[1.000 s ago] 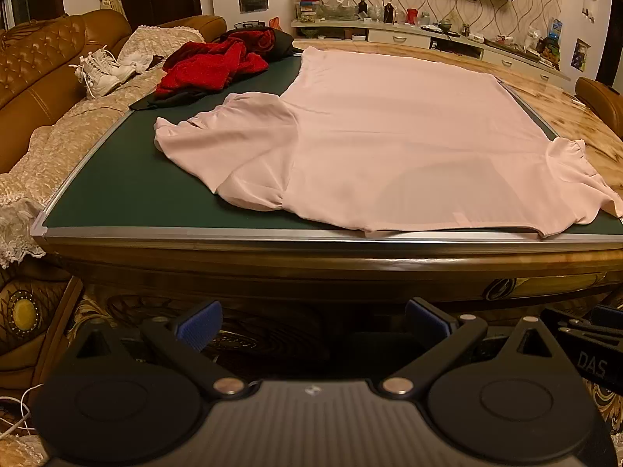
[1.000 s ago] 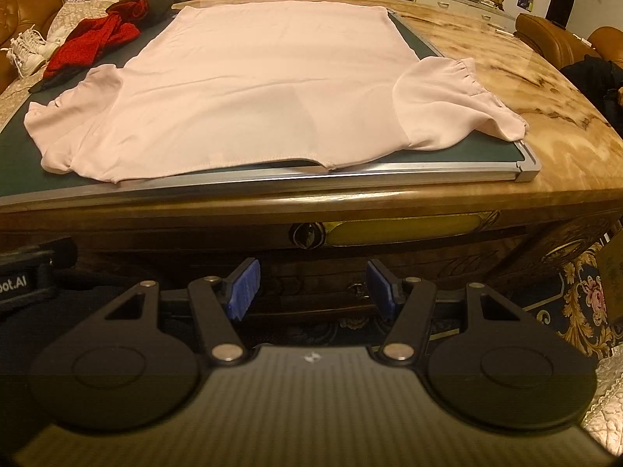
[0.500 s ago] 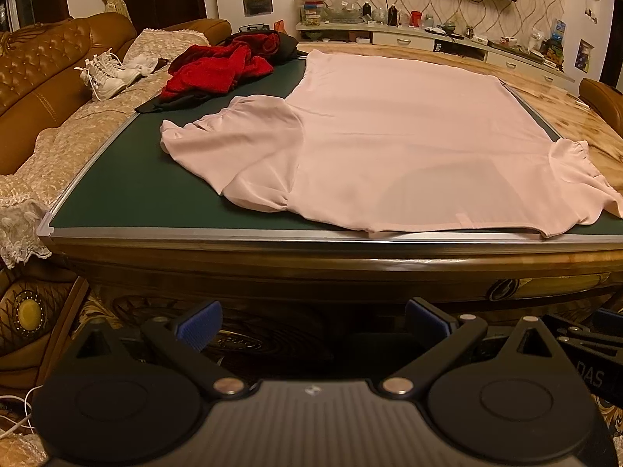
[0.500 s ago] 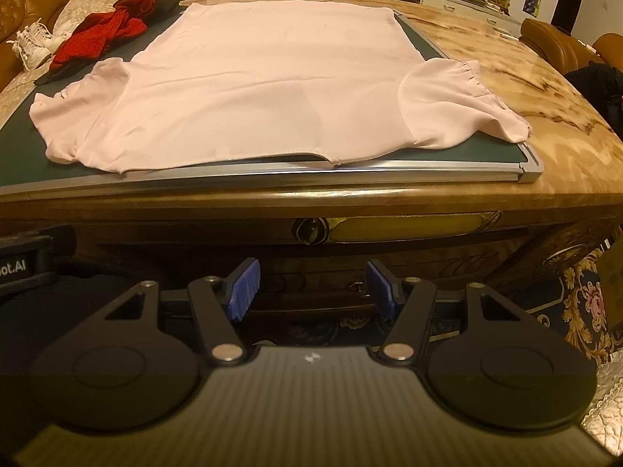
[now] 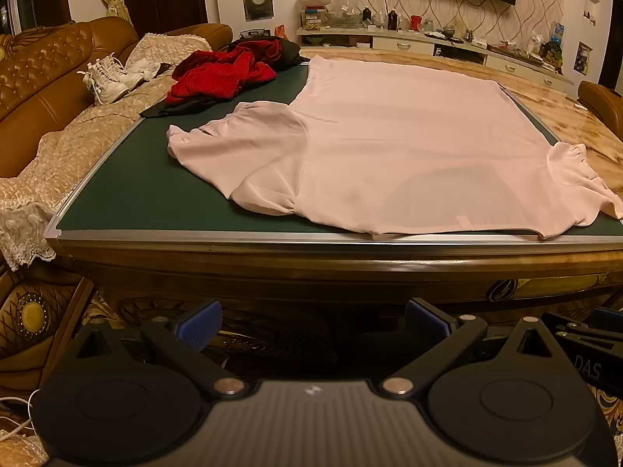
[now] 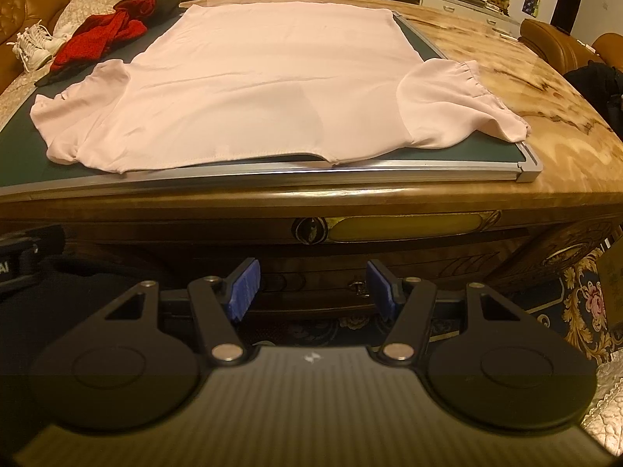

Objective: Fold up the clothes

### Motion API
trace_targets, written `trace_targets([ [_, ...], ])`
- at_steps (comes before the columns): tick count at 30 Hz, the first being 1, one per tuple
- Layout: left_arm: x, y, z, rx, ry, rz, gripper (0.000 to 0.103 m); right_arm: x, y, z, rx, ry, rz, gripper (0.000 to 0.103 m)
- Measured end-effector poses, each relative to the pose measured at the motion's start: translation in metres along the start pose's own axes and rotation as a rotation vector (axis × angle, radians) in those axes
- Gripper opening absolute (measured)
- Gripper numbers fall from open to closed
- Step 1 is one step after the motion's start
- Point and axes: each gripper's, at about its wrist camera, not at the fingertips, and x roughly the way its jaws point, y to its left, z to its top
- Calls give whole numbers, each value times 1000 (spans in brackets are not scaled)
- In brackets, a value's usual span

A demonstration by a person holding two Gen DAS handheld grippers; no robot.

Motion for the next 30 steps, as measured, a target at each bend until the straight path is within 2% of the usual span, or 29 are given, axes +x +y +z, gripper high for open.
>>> trace_targets([
  [30, -8, 1, -3, -5, -12, 7, 102, -6, -5, -7, 11, -8, -1, 68],
])
